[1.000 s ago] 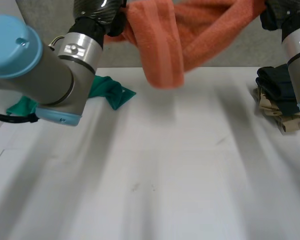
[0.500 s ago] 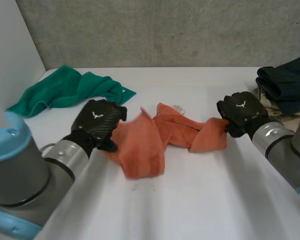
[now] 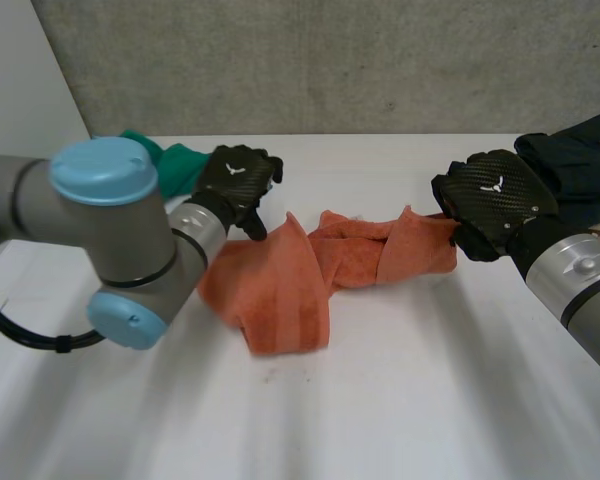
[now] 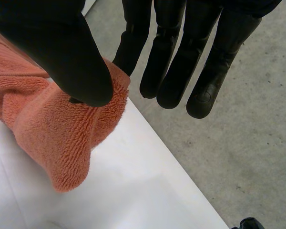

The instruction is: Fold the laundry.

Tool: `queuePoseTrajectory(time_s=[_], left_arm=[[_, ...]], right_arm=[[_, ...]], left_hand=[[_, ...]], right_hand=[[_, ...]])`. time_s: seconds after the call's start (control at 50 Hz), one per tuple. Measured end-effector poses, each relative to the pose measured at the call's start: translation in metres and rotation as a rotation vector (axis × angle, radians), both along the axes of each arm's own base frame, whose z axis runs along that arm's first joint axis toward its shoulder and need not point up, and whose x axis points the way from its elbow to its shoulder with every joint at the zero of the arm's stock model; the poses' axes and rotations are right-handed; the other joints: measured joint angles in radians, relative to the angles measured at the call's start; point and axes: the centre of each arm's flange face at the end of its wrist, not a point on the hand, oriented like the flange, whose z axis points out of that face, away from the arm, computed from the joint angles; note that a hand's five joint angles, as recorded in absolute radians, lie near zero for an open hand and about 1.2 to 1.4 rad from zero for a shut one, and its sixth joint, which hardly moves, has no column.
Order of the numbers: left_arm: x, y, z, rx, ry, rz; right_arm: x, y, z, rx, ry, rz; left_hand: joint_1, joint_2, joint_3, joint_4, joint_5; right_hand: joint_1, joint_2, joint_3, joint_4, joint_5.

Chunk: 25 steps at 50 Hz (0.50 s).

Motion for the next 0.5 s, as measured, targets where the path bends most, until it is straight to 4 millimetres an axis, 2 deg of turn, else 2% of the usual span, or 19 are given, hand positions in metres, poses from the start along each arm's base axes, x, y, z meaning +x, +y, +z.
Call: queuePoseTrajectory(time_s=[0.04, 0.06, 0.1, 0.12, 0.14, 0.34, 0.36, 0.4, 0.44, 0.46, 0.5], left_arm=[[-0.002, -0.002, -0.004, 0.006, -0.005, -0.005], [-0.009, -0.008, -0.021, 0.023, -0.022, -0.037], [-0.015, -0.012, -0.034, 0.033, -0.040, -0.073], [-0.015, -0.012, -0.034, 0.033, -0.040, -0.073], [-0.020, -0.014, -0.045, 0.037, -0.056, -0.110], [-0.030, -0.020, -0.079, 0.036, -0.118, -0.197], [-0.031, -0.021, -0.081, 0.035, -0.122, -0.198], [-0.031, -0.023, -0.083, 0.030, -0.129, -0.196], [-0.031, -0.025, -0.083, 0.023, -0.135, -0.192], [-0.031, -0.027, -0.081, 0.012, -0.141, -0.183], [-0.030, -0.028, -0.077, -0.006, -0.148, -0.167]], right_arm=[[0.000, 0.001, 0.000, -0.001, 0.000, 0.000], [-0.001, 0.003, 0.001, -0.001, 0.000, 0.001], [-0.001, 0.004, 0.000, 0.002, 0.001, 0.001], [-0.001, 0.004, 0.000, 0.002, 0.001, 0.001], [-0.002, 0.005, -0.001, 0.005, 0.002, 0.001], [-0.002, 0.006, -0.007, 0.026, 0.007, 0.006], [-0.002, 0.006, -0.008, 0.027, 0.007, 0.006], [-0.002, 0.005, -0.009, 0.028, 0.009, 0.006], [-0.002, 0.005, -0.009, 0.029, 0.011, 0.006], [-0.002, 0.005, -0.010, 0.030, 0.013, 0.005], [-0.002, 0.003, -0.011, 0.031, 0.016, 0.004]], left_hand=[[0.000, 0.000, 0.000, 0.000, 0.000], [-0.009, -0.008, -0.008, -0.010, -0.008], [-0.009, -0.010, -0.008, -0.010, -0.012], [-0.009, -0.010, -0.008, -0.010, -0.012], [-0.009, -0.011, -0.008, -0.010, -0.012], [-0.005, -0.006, -0.005, -0.004, -0.004], [0.041, 0.036, 0.037, 0.049, 0.056], [0.352, 0.333, 0.309, 0.325, 0.317], [0.568, 0.524, 0.519, 0.536, 0.525], [0.620, 0.631, 0.624, 0.645, 0.621], [0.620, 0.673, 0.665, 0.688, 0.632]], right_hand=[[0.000, 0.000, 0.000, 0.000, 0.000], [0.000, 0.000, 0.000, 0.000, 0.000], [0.000, 0.000, 0.000, 0.000, 0.000], [0.000, 0.000, 0.000, 0.000, 0.000], [0.000, 0.000, 0.000, 0.000, 0.000], [0.000, 0.000, 0.000, 0.000, 0.000], [0.000, 0.000, 0.000, 0.000, 0.000], [0.000, 0.000, 0.000, 0.000, 0.000], [0.000, 0.000, 0.000, 0.000, 0.000], [0.000, 0.000, 0.000, 0.000, 0.000], [0.000, 0.000, 0.000, 0.000, 0.000]])
